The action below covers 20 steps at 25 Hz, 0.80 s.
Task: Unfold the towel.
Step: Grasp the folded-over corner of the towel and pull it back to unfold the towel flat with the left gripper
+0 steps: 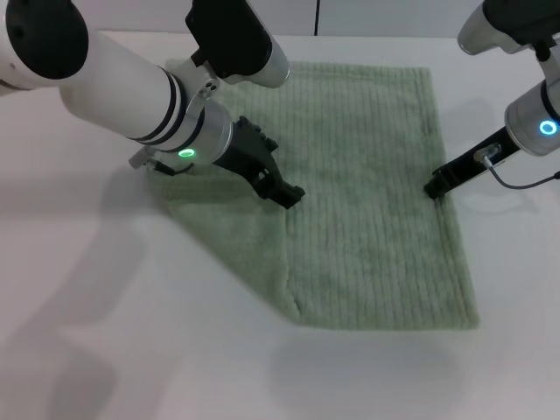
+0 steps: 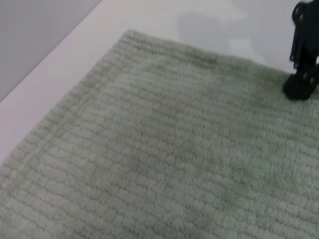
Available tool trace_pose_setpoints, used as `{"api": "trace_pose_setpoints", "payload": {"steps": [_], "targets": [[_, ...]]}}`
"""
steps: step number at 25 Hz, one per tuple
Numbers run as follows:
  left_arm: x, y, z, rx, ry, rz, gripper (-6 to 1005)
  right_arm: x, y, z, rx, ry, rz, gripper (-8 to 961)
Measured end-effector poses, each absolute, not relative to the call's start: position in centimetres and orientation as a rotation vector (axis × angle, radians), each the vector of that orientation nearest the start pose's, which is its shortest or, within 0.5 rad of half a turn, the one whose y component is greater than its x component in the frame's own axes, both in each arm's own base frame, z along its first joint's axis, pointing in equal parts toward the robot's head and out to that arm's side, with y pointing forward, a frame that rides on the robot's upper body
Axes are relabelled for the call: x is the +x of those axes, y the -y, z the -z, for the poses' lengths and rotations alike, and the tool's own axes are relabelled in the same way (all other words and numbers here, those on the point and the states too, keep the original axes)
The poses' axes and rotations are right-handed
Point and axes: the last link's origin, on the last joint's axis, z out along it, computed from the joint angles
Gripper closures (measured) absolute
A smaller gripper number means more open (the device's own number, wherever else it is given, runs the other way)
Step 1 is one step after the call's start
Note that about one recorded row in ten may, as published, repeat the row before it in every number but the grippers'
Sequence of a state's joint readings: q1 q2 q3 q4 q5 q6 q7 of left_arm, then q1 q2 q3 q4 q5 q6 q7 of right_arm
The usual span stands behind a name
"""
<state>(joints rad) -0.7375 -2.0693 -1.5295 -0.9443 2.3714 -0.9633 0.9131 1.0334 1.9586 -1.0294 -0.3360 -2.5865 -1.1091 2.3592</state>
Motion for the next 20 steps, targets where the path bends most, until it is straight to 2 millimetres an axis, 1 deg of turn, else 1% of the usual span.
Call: {"api": "trace_pose_setpoints", "payload": {"steps": [10,15,20], "targets": [[-16.86,-40.14,7.88,-2.691,0.392,-0.326,161,22.74,-42.98,2.81,-2.489,-1.206,0.400,945],[-16.82,-40.28,8.12,-2.697,0.391,-0.345,332,22.75,-42.97,2.82,-2.490,-1.200,0.408,945],[-16.92,-40.37,8.53,-2.711,0.401,-0.381,394,22.75,-42.97,2.82,-2.490,-1.198,0.410,945]]}}
